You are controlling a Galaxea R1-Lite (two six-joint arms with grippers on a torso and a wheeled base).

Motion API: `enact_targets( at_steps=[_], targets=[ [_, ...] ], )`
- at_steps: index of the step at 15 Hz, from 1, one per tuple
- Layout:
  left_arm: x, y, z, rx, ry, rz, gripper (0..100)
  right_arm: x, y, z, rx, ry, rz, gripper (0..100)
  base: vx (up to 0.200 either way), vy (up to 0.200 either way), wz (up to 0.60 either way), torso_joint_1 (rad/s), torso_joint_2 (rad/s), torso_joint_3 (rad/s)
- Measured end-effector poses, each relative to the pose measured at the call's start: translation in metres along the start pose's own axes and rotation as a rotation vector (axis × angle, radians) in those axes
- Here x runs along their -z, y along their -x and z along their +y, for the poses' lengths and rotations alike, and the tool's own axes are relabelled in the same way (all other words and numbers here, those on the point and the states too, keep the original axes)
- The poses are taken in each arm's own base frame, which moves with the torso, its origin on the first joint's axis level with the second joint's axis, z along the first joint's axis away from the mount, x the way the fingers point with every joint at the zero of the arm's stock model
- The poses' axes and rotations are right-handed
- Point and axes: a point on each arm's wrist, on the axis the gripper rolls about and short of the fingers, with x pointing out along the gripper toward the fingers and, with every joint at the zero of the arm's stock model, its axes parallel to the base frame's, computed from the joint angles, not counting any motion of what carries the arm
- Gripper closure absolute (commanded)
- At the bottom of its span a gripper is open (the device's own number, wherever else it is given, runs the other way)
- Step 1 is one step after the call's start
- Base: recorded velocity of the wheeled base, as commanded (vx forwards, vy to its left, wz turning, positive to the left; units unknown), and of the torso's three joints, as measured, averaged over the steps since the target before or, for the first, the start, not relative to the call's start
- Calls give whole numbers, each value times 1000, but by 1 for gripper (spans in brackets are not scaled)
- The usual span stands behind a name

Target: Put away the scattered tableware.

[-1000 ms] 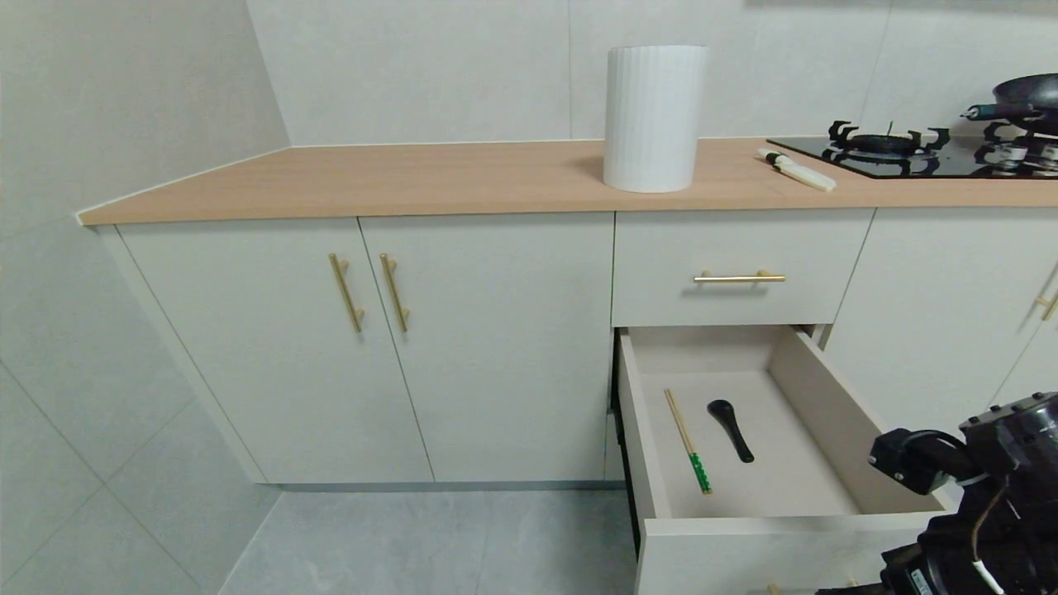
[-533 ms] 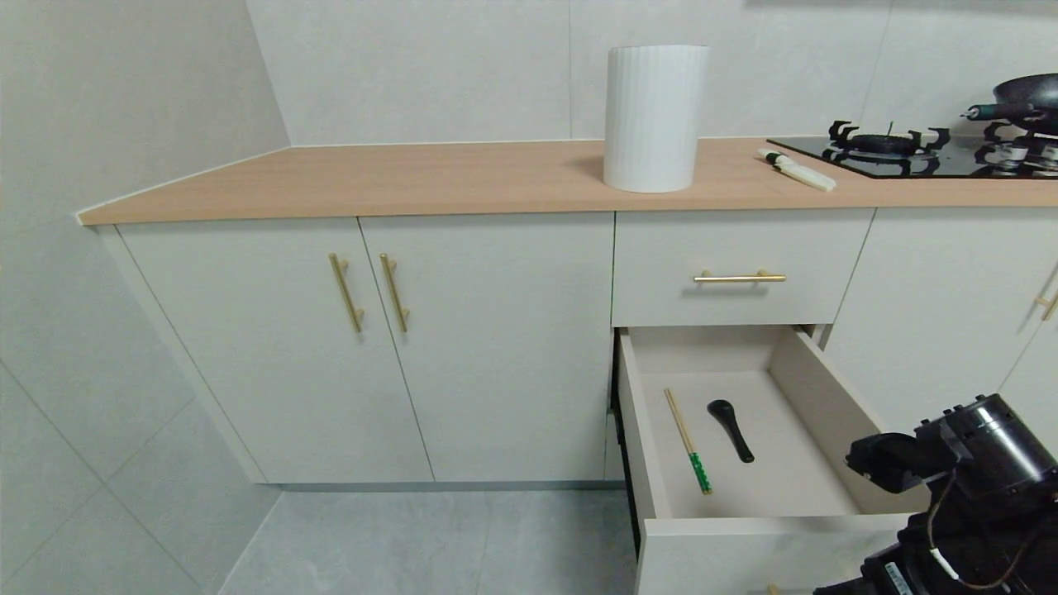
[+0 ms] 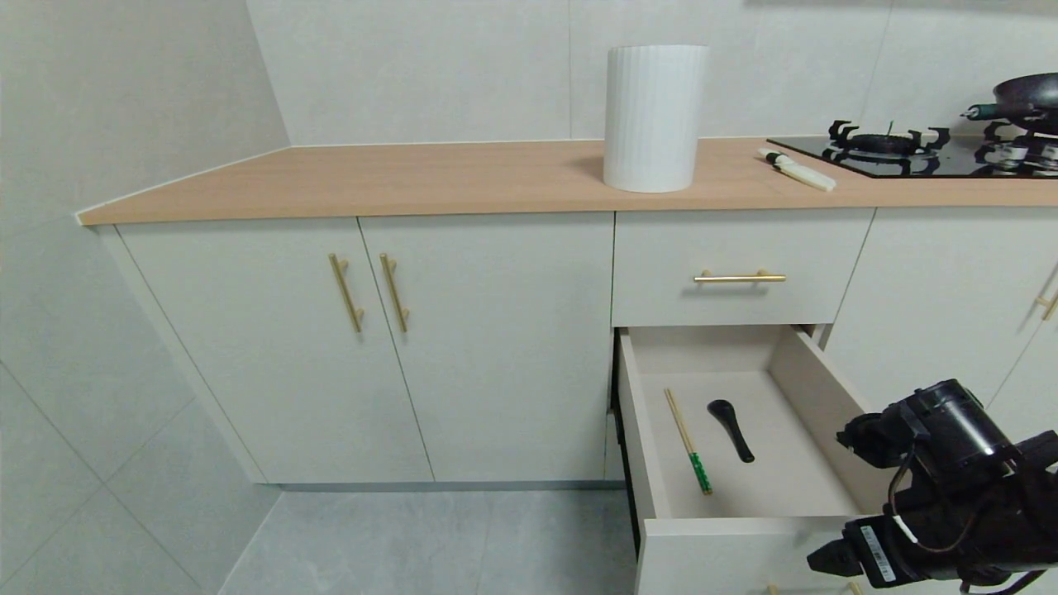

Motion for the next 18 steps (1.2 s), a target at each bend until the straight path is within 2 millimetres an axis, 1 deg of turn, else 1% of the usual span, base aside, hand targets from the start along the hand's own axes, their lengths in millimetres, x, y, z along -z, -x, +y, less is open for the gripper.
enact_targets(
  at_steps=[8, 15, 18],
  targets=[
    [0, 0, 0, 0, 0, 0, 0, -12, -20, 2, 57, -81, -56, 0, 0, 0, 0, 0, 0, 0],
    [0, 0, 0, 0, 0, 0, 0, -16, -27, 3, 56, -110, -77, 0, 0, 0, 0, 0, 0, 0],
    [0, 0, 0, 0, 0, 0, 0, -24, -34, 4, 71, -149, -142, 0, 0, 0, 0, 0, 0, 0]
  ],
)
